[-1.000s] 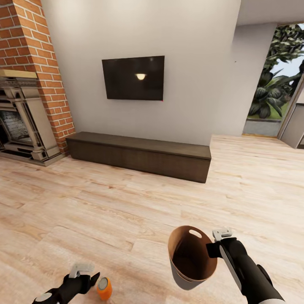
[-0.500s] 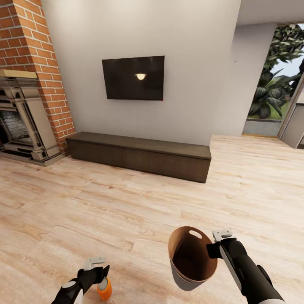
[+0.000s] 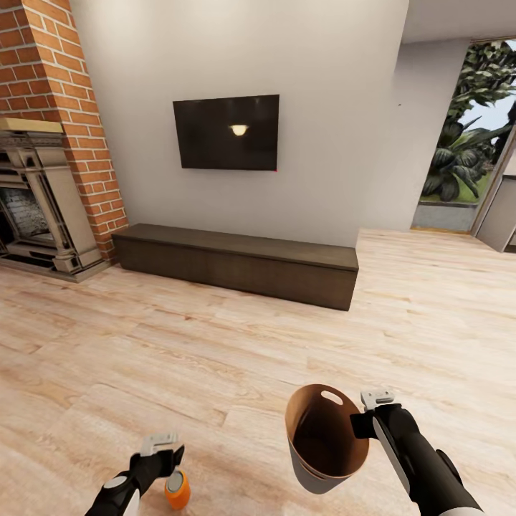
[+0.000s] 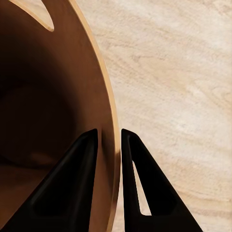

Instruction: Put the three can of soda from the living room inside the tash can in the kitchen.

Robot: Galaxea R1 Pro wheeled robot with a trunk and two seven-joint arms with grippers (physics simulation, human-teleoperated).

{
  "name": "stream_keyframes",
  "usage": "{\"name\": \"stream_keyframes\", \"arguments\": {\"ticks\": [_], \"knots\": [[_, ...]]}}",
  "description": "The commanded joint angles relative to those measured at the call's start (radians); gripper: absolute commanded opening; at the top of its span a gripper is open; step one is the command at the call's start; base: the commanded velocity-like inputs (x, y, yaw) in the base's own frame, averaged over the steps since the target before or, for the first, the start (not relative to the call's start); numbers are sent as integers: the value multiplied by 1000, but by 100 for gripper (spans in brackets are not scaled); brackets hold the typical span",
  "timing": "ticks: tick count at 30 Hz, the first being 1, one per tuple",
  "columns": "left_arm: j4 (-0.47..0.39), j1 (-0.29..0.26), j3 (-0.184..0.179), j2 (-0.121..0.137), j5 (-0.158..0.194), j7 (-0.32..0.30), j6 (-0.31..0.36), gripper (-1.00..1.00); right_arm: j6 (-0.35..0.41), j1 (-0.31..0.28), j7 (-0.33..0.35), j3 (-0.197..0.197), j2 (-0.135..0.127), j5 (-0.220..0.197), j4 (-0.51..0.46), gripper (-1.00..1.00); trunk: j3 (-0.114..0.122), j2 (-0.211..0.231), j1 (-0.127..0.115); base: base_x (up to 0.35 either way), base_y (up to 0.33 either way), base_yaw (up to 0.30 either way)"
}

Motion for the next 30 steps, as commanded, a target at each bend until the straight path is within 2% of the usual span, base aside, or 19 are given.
{"name": "stream_keyframes", "arguments": {"ticks": [1, 7, 30], "knots": [[2, 0, 1, 1, 0, 0, -17, 100, 0, 0, 5, 0, 0, -12, 0, -100, 0, 0, 0, 0, 0, 0], [11, 0, 2, 2, 0, 0, -46, 100, 0, 0, 5, 0, 0, -12, 0, -100, 0, 0, 0, 11, 0, 0], [14, 0, 3, 3, 0, 0, -52, 100, 0, 0, 5, 0, 0, -12, 0, -100, -4, 0, 0, 124, 0, 0]]}}
